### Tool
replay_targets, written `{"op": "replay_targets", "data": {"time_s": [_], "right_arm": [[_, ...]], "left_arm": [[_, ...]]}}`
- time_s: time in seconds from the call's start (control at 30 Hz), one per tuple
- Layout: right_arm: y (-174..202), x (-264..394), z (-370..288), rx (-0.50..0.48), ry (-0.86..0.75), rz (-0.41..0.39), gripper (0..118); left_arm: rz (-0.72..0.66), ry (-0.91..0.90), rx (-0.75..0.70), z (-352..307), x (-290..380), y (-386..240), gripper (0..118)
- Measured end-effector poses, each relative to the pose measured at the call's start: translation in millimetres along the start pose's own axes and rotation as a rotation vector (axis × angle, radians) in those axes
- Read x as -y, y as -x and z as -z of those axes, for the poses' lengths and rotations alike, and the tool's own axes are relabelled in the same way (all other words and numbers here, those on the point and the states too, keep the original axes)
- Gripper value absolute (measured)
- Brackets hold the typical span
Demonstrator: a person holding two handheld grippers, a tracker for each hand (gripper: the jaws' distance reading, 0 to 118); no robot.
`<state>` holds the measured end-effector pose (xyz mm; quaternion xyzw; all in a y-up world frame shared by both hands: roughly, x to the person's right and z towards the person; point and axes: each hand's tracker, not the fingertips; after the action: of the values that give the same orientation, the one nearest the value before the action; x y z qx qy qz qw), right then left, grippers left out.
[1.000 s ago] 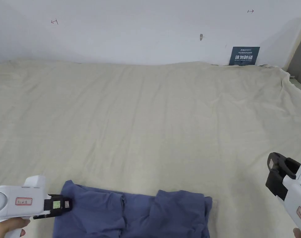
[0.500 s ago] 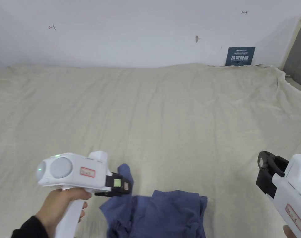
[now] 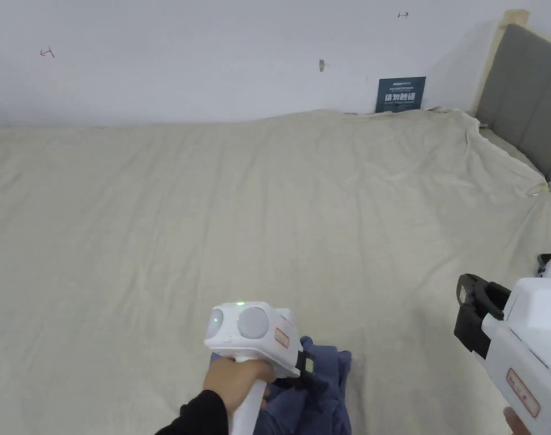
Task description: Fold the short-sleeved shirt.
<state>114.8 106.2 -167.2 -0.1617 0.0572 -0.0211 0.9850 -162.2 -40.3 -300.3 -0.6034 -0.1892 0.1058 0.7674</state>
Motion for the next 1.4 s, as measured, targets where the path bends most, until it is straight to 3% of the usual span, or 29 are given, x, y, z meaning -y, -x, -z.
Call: {"op": "replay_targets", "data": {"time_s": [0.27, 0.33, 0.47, 0.5, 0.67, 0.77, 0.87, 0.93, 0.97, 1.0, 1.1, 1.17, 1.27, 1.4], "right_arm": [[-4, 1, -2, 0.014, 0.004, -0.001, 0], [-3, 1, -2, 0.013, 0.007, 0.000, 0], [0, 1, -3, 0.006, 0.009, -0.004, 0], [0, 0, -3, 0.004, 0.010, -0.007, 0], [3, -3, -5, -0.002, 0.003, -0.015, 0], [5, -6, -6, -0.005, -0.004, -0.020, 0], [7, -7, -7, -0.011, -0.010, -0.026, 0], [9, -8, -7, -0.014, -0.012, -0.029, 0], [9, -8, -8, -0.015, -0.012, -0.030, 0], [9, -9, -8, -0.017, -0.012, -0.031, 0], [10, -9, -8, -0.017, -0.012, -0.031, 0], [10, -9, -8, -0.015, -0.011, -0.031, 0], [7, -8, -8, -0.011, -0.007, -0.027, 0], [4, -5, -8, -0.005, 0.002, -0.023, 0]], "left_arm": [[0.025, -0.008, -0.059, 15, 8, -18, 7], [0.025, -0.023, -0.056, 14, 8, -17, 22], [0.002, -0.092, 0.050, -2, 15, -21, 91], [0.006, -0.116, 0.053, -8, 17, -22, 100], [0.048, -0.324, 0.083, -65, 30, -17, 103], [0.072, -0.461, 0.002, -93, 36, -4, 103], [0.102, -0.535, -0.106, -105, 42, 13, 95], [0.098, -0.581, -0.160, -108, 48, 24, 63], [0.095, -0.615, -0.173, -109, 51, 30, 30], [0.092, -0.649, -0.157, -108, 55, 35, 17], [0.048, -0.664, -0.147, -99, 62, 52, 11], [0.042, -0.681, -0.153, -89, 70, 58, 0], [0.114, -0.698, -0.230, -69, 80, 54, 0], [0.134, -0.678, -0.228, -42, 91, 45, 0]]}}
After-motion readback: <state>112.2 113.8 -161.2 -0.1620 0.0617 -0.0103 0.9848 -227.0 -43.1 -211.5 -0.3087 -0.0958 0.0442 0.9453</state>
